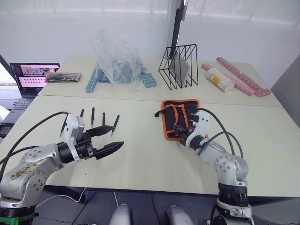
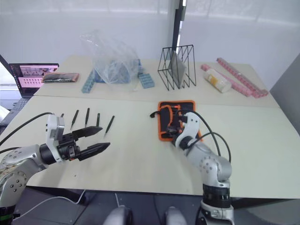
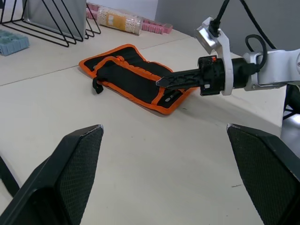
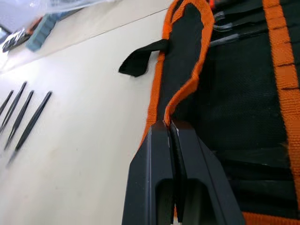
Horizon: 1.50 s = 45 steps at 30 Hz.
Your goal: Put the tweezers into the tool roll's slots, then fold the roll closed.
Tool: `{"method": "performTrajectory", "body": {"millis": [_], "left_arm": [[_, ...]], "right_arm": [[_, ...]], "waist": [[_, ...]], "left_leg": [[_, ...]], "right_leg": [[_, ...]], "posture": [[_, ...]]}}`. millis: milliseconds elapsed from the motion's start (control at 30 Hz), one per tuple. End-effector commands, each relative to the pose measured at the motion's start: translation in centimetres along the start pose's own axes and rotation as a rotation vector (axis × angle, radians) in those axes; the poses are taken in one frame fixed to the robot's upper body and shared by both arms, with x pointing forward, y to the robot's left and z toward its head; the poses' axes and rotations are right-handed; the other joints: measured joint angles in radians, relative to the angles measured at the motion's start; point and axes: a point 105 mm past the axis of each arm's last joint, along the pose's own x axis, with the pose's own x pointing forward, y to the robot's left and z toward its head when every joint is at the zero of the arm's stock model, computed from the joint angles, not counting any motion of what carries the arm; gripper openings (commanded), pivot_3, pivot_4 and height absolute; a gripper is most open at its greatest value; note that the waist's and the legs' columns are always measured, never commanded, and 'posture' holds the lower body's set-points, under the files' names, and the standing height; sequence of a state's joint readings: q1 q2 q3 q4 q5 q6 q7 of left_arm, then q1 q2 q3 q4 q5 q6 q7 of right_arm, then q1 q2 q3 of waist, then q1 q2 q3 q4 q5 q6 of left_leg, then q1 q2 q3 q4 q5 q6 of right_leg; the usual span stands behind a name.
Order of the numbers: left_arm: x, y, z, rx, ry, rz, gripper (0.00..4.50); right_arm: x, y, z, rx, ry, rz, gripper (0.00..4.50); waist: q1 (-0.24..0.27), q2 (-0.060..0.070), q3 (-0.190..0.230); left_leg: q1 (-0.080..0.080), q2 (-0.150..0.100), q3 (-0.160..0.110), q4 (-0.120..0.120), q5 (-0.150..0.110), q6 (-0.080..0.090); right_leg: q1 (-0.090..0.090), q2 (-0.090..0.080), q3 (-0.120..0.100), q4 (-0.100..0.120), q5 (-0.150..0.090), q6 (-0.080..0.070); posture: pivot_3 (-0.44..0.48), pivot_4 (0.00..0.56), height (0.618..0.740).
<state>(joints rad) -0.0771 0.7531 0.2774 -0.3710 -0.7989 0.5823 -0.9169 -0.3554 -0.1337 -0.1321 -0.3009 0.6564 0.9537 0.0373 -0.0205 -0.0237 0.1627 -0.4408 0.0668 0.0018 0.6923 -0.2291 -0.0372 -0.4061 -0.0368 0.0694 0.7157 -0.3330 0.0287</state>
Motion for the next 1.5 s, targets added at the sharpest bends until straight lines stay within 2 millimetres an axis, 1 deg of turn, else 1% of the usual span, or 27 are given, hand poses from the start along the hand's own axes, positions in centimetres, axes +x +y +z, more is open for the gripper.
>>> {"method": "performTrajectory", "body": {"millis": [33,100,167,267,333,433,533,600,633,700,767,867,967,1100,1200,1300,1367,1400,1500], "left_arm": [[-0.2,0.4,0.6,0.021,-0.015,-0.003,4.50],[-0.3,0.9,0.3,0.001,-0.003,0.003,4.50],[-0.3,1.6,0.4,-0.021,-0.009,0.008,4.50],[0.2,2.3,0.6,-0.026,-0.012,0.008,4.50],[0.2,2.6,0.4,-0.016,-0.002,0.001,4.50],[1.2,3.2,0.5,0.019,0.022,-0.013,4.50],[2.3,4.0,1.0,0.074,0.053,-0.056,4.50],[3.3,4.6,1.4,0.136,0.094,-0.109,4.50],[3.5,4.9,1.4,0.159,0.112,-0.126,4.50],[4.1,5.7,1.3,0.244,0.167,-0.147,4.50],[5.5,6.3,0.9,0.373,0.235,-0.206,4.50],[7.2,6.0,0.4,0.508,0.298,-0.364,4.50],[8.7,5.9,0.7,0.598,0.304,-0.450,4.50],[10.5,5.1,0.9,0.770,0.328,-0.591,4.50],[11.2,4.8,0.8,0.847,0.328,-0.637,4.50],[11.4,4.5,-0.5,0.986,0.390,-0.706,4.50],[11.7,4.2,-0.9,1.028,0.393,-0.730,3.90],[11.9,4.2,-1.0,1.054,0.398,-0.730,3.73],[12.1,4.6,-1.5,1.140,0.425,-0.717,2.66]], "right_arm": [[-1.1,3.1,0.6,-0.164,-0.034,0.153,0.02],[-1.7,4.5,-0.1,-0.279,-0.013,0.239,0.02],[-2.2,5.4,-1.0,-0.374,0.016,0.309,0.02],[-2.8,5.5,-1.9,-0.494,0.057,0.381,0.02],[-3.0,5.8,-2.5,-0.541,0.072,0.417,0.02],[-3.1,5.8,-2.9,-0.594,0.084,0.471,0.02],[-3.3,6.2,-3.3,-0.622,0.094,0.539,0.02],[-3.3,6.0,-3.4,-0.646,0.100,0.558,0.02],[-3.2,6.1,-3.5,-0.655,0.102,0.564,0.02],[-3.2,6.3,-3.8,-0.670,0.103,0.579,0.02],[-3.5,6.2,-4.0,-0.676,0.111,0.596,0.02],[-3.9,6.2,-4.7,-0.691,0.134,0.623,0.02],[-4.1,6.4,-5.4,-0.698,0.159,0.648,0.02],[-4.4,5.7,-5.7,-0.718,0.185,0.638,0.02],[-4.5,5.6,-5.7,-0.719,0.188,0.633,0.02],[-4.7,5.6,-5.8,-0.705,0.187,0.627,0.02],[-4.7,5.4,-5.9,-0.704,0.189,0.620,0.00],[-4.8,5.4,-5.9,-0.701,0.188,0.618,0.00],[-4.8,5.6,-5.7,-0.691,0.180,0.610,0.00]], "waist": [[0.000,0.000,0.000],[0.000,0.000,0.000],[0.000,0.000,0.000],[0.003,-0.001,0.000],[0.004,-0.001,0.000],[0.004,-0.001,0.000],[0.007,-0.001,0.001],[0.009,-0.002,0.001],[0.010,-0.002,0.001],[0.009,-0.002,0.001],[0.009,-0.002,0.001],[0.011,-0.002,0.001],[0.011,-0.002,0.001],[0.011,-0.003,0.001],[0.008,-0.003,0.001],[0.005,-0.003,0.001],[0.006,-0.003,0.002],[0.007,-0.003,0.002],[0.009,-0.003,0.002]], "left_leg": [[0.000,0.000,0.000,0.000,0.000,0.000],[0.000,0.000,0.000,0.000,0.000,0.000],[0.000,0.000,0.000,0.000,0.000,0.000],[0.000,0.000,0.000,0.000,0.000,0.000],[0.000,0.000,0.000,0.000,0.000,0.000],[0.000,0.000,-0.001,0.000,0.000,0.000],[0.000,0.000,-0.001,0.000,0.000,0.000],[0.000,0.000,-0.001,0.000,0.000,0.000],[0.000,0.000,-0.001,0.000,0.000,0.000],[-0.001,0.000,-0.001,0.000,0.000,0.000],[0.000,0.000,-0.001,0.000,0.000,0.000],[-0.001,0.000,-0.001,0.000,0.000,0.000],[-0.003,0.000,-0.001,0.001,0.000,0.000],[-0.004,0.000,-0.001,0.001,0.000,0.000],[-0.004,-0.001,-0.001,0.001,0.000,0.001],[-0.004,0.000,-0.002,0.001,0.000,0.001],[-0.004,0.000,-0.002,0.001,0.000,0.001],[-0.004,0.000,-0.002,0.001,0.000,0.001],[-0.004,-0.001,-0.002,0.002,0.000,0.001]], "right_leg": [[0.000,0.000,0.000,0.000,0.000,0.000],[0.000,0.000,0.000,0.000,0.000,0.000],[0.000,0.000,0.000,-0.001,0.000,0.000],[0.000,0.000,0.000,-0.001,0.000,0.000],[0.001,0.000,0.000,-0.002,0.000,0.000],[0.001,0.000,0.000,-0.003,0.000,0.000],[0.001,0.001,0.000,-0.003,0.000,0.000],[0.002,0.001,0.000,-0.004,0.000,0.000],[0.002,0.001,-0.001,-0.004,0.000,0.000],[0.002,0.001,-0.001,-0.004,0.000,0.000],[0.002,0.001,-0.001,-0.004,0.000,0.000],[0.001,0.001,-0.001,-0.004,0.000,0.000],[0.001,0.001,-0.001,-0.004,0.000,0.000],[0.000,0.002,-0.001,-0.005,0.000,0.000],[0.000,0.001,-0.001,-0.005,0.000,0.000],[0.000,0.002,-0.001,-0.005,0.000,0.000],[0.000,0.002,-0.001,-0.004,0.000,0.000],[0.000,0.002,-0.001,-0.004,0.000,0.000],[0.000,0.002,-0.001,-0.005,0.000,0.000]], "posture": [[0.000,0.150,0.689],[0.000,0.150,0.689],[0.000,0.150,0.689],[0.000,0.150,0.689],[0.000,0.150,0.689],[0.000,0.150,0.689],[0.000,0.150,0.689],[0.000,0.150,0.689],[0.000,0.150,0.689],[0.000,0.150,0.689],[0.000,0.150,0.689],[0.000,0.150,0.689],[0.000,0.150,0.689],[0.000,0.150,0.689],[0.000,0.150,0.689],[0.000,0.150,0.689],[0.000,0.150,0.689],[0.000,0.150,0.689],[0.000,0.150,0.689]]}}
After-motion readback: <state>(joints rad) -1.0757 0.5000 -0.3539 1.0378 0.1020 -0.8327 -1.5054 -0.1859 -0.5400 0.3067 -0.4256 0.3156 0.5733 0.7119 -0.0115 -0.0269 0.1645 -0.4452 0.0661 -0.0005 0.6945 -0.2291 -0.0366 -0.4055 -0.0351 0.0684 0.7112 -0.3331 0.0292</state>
